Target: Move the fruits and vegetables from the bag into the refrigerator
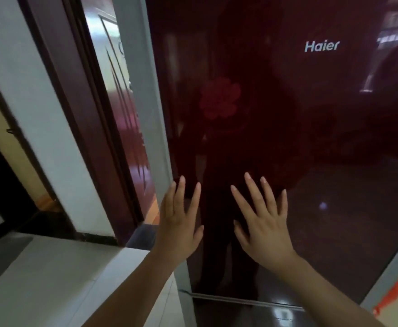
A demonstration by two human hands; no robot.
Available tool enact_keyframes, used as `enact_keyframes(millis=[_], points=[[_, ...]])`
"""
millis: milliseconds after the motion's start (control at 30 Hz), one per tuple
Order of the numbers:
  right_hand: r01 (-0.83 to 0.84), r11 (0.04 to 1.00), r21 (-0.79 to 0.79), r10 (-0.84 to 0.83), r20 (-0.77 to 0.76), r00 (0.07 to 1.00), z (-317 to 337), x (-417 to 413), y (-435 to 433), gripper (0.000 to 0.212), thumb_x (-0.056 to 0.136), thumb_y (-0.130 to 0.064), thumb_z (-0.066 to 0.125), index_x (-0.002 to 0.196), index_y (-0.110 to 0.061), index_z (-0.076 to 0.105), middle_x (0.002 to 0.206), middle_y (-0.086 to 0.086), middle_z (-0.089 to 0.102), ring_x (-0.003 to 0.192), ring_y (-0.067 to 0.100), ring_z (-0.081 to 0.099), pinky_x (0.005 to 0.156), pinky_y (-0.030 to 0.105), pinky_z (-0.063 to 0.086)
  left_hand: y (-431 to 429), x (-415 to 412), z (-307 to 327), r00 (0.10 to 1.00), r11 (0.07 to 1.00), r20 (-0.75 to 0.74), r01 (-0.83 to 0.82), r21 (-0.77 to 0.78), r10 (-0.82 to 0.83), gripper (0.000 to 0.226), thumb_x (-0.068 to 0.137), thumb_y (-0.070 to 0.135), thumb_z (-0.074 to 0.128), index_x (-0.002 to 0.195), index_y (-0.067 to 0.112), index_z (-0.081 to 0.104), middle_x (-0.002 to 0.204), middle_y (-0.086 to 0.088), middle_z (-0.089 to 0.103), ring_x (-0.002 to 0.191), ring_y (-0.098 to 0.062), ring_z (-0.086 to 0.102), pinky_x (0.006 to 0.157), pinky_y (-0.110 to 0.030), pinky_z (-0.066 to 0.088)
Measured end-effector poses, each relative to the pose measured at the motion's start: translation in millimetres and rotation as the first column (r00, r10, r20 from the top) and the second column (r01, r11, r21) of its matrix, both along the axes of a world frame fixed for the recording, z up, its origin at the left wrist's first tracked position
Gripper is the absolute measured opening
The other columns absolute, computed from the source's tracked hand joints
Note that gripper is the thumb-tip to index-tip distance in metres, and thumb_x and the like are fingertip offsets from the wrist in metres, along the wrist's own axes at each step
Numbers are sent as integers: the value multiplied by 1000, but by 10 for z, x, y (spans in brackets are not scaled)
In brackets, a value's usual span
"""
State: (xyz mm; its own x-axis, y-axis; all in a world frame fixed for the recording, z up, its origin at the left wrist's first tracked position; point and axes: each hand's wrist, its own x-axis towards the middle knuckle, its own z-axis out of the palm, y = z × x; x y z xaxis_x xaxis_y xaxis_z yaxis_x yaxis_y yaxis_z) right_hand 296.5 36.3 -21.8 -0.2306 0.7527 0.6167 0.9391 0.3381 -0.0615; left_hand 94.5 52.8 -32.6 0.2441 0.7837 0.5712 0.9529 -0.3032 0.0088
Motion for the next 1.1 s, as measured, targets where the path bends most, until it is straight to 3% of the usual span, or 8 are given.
enact_keyframes(millis=[100,300,433,567,733,900,1000,1100], points=[[35,998,56,-38,52,998,-37,-30,108,87,76,-34,68,148,-32,19,159,1,-1,145,29,-2,106,61,0,218,37,-164,1000,994,-7,-6,105,7,113,68,55,66,149,14,-1,154,-20,-11,141,-41,-3,107,-60,14],[39,991,131,-45,40,998,-94,-27,165,86,78,-32,67,148,-35,17,159,0,-2,145,29,-1,104,64,5,363,70,-283,999,978,29,24,208,-31,109,67,64,44,148,14,-9,153,-16,-23,140,-37,-19,106,-60,5],[19,995,100,-22,29,999,-82,-20,152,82,80,-33,64,147,-36,17,159,-1,-2,145,28,-2,105,63,3,358,89,-269,998,978,58,14,207,-27,110,66,64,44,148,14,-9,153,-16,-22,140,-36,-19,101,-65,16],[5,999,40,-6,41,999,-53,-1,125,80,82,-36,61,148,-36,16,159,-1,-3,145,27,-5,105,59,-2,309,86,-238,999,984,51,1,177,-10,111,68,63,51,148,15,-8,153,-15,-21,141,-36,-17,103,-64,15],[-56,998,-24,57,22,998,23,19,58,80,82,-33,61,148,-33,16,159,-1,-6,145,26,-10,106,60,-3,145,56,-129,1000,995,-9,-16,103,17,119,63,55,72,149,16,0,155,-19,-10,141,-42,1,106,-58,17],[-201,978,-63,197,-68,978,128,125,-112,74,85,-31,56,148,-27,18,158,1,-5,145,23,-9,110,56,-3,-179,2,125,1000,1000,13,11,16,-11,96,72,41,69,148,26,12,155,-18,6,140,-37,18,105,-55,35],[-230,972,-51,221,-147,964,253,180,-245,71,85,-29,57,147,-24,21,157,3,1,144,23,-4,111,54,2,-441,9,315,1000,1000,28,10,-11,-10,88,75,38,67,147,24,17,154,-19,11,140,-36,20,105,-55,35],[-253,967,33,254,-203,946,412,256,-438,64,85,-27,58,142,-14,32,153,11,17,142,29,13,111,56,23,-727,53,528,999,999,14,35,20,-35,78,77,41,61,144,21,25,152,-20,19,139,-35,23,106,-54,34]])
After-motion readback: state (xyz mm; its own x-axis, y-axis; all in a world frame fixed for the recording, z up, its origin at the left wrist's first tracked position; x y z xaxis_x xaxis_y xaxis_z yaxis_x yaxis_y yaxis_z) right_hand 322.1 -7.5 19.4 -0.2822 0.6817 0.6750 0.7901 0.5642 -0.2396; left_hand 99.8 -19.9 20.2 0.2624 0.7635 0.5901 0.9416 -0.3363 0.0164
